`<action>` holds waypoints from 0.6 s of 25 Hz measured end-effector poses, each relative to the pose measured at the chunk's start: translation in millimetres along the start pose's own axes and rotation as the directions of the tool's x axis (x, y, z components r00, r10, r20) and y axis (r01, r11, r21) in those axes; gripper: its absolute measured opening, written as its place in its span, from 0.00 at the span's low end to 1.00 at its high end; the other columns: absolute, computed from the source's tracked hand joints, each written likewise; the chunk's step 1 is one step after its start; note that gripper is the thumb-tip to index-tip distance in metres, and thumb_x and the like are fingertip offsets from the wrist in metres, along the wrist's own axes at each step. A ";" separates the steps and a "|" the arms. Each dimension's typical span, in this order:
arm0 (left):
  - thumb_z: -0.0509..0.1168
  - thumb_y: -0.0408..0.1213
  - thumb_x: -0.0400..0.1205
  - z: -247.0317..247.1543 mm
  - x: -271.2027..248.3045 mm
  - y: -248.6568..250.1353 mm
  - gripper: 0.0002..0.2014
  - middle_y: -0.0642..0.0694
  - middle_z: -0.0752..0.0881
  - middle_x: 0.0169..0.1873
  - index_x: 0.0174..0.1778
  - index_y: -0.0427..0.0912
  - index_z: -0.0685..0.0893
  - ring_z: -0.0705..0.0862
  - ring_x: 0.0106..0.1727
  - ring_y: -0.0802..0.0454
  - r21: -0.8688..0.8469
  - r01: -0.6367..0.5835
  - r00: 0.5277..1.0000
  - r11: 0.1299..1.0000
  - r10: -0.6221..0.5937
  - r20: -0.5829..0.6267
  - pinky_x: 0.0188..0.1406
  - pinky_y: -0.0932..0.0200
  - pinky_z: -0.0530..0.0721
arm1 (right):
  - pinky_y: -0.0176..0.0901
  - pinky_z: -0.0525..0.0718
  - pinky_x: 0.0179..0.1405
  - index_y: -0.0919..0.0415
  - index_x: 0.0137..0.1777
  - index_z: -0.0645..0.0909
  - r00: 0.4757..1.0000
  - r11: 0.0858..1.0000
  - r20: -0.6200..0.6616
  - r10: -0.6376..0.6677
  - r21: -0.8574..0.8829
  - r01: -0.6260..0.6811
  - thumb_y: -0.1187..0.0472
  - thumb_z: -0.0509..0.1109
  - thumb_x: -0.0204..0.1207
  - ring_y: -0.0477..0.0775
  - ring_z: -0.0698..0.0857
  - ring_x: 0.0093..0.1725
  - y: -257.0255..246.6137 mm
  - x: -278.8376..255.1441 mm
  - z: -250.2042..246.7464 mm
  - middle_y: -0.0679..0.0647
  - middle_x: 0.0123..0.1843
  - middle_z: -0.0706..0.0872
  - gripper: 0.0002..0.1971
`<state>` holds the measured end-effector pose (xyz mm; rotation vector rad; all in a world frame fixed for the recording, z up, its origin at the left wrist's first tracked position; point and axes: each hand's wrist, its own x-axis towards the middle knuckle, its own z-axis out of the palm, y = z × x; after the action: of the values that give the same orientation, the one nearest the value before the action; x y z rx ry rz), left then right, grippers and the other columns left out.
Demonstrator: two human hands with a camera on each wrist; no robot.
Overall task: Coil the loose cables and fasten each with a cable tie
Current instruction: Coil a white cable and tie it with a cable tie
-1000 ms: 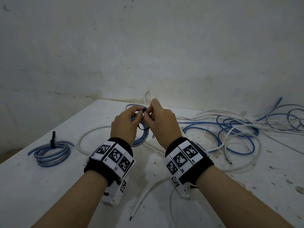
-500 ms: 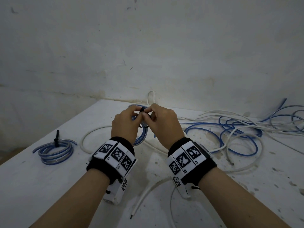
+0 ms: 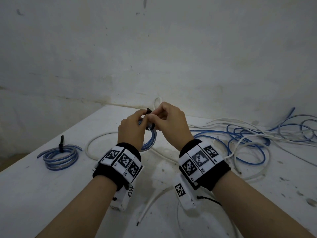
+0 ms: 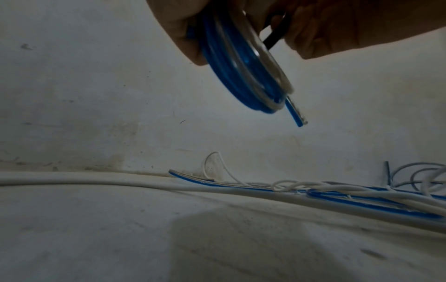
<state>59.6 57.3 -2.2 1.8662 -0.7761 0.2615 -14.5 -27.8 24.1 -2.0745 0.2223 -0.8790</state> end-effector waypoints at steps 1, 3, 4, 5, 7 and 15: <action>0.59 0.44 0.83 -0.3 0.0 -1.2 0.12 0.43 0.90 0.43 0.56 0.47 0.85 0.86 0.49 0.44 -0.017 -0.014 1.000 1.000 0.014 0.022 0.50 0.50 0.81 | 0.26 0.78 0.28 0.61 0.37 0.78 1.000 1.000 -0.012 0.015 0.015 -0.015 0.67 0.70 0.74 0.45 0.83 0.30 -3.0 -0.3 0.3 0.52 0.31 0.83 0.06; 0.57 0.48 0.80 -1.7 -2.5 -1.5 0.13 0.45 0.90 0.38 0.50 0.50 0.86 0.87 0.44 0.44 -0.088 -0.066 0.994 0.994 0.073 0.085 0.49 0.45 0.83 | 0.25 0.77 0.27 0.58 0.33 0.75 0.998 0.998 -0.029 0.053 -0.016 -0.053 0.68 0.69 0.74 0.45 0.81 0.29 -9.5 4.0 -1.6 0.51 0.30 0.82 0.10; 0.56 0.48 0.78 -3.8 -3.8 -0.7 0.13 0.46 0.90 0.36 0.46 0.52 0.85 0.87 0.43 0.44 -0.135 -0.076 0.991 0.988 0.089 0.099 0.49 0.43 0.83 | 0.27 0.77 0.28 0.57 0.32 0.74 0.996 0.996 -0.025 0.087 -0.024 -0.087 0.68 0.69 0.74 0.46 0.80 0.29 -14.2 7.7 -3.4 0.51 0.31 0.81 0.11; 0.55 0.48 0.77 -6.3 -4.4 -1.1 0.12 0.48 0.90 0.35 0.44 0.55 0.84 0.87 0.42 0.46 -0.164 -0.078 0.990 0.983 0.095 0.100 0.50 0.44 0.83 | 0.31 0.77 0.28 0.57 0.34 0.74 0.992 0.992 -0.002 0.130 -0.007 -0.130 0.67 0.70 0.74 0.47 0.80 0.29 -19.3 10.8 -4.9 0.52 0.31 0.81 0.10; 0.55 0.47 0.77 -13.7 -4.2 -1.1 0.10 0.56 0.89 0.30 0.41 0.59 0.82 0.88 0.40 0.56 -0.181 -0.108 0.987 0.978 0.128 0.100 0.49 0.53 0.84 | 0.33 0.75 0.29 0.61 0.43 0.77 0.971 0.974 0.095 0.221 0.024 -0.225 0.62 0.73 0.73 0.48 0.78 0.30 -30.4 15.0 -12.7 0.52 0.34 0.80 0.06; 0.55 0.43 0.80 -33.1 -5.7 23.0 0.10 0.62 0.87 0.28 0.39 0.53 0.81 0.85 0.35 0.63 -0.299 -0.250 0.952 0.921 0.290 0.097 0.42 0.65 0.79 | 0.31 0.73 0.23 0.60 0.33 0.76 0.958 0.950 0.118 0.259 0.146 -0.275 0.61 0.68 0.78 0.45 0.78 0.27 -64.6 21.9 -35.4 0.51 0.32 0.81 0.11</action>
<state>46.6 83.5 26.2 1.5157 -1.1126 0.1828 -31.4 -20.1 98.7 -1.8771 0.3590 -0.6083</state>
